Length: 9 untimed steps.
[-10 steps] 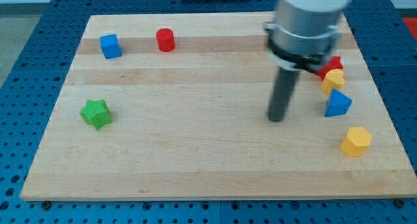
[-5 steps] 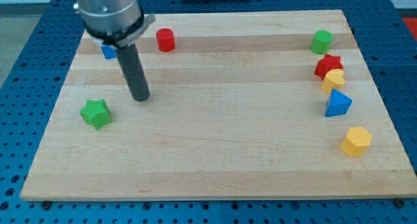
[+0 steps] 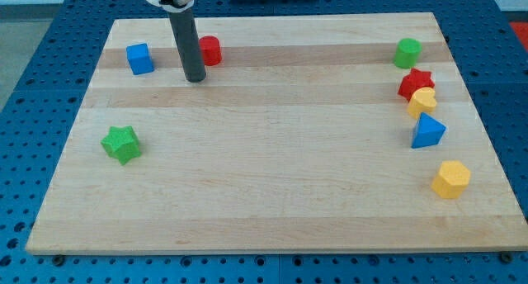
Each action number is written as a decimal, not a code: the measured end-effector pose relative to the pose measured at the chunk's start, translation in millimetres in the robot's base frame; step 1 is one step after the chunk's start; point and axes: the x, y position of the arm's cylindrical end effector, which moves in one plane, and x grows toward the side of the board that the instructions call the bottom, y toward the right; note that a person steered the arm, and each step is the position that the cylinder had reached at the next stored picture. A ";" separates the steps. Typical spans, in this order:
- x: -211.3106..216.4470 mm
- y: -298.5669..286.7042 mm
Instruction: Move your arm at red circle
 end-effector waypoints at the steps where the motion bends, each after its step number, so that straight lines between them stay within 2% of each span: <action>1: -13.8 -3.7; 5: -2.0 -29.1; 7: -32.0 -29.1; 8: -32.0 -29.1; 9: -37.7 8.0</action>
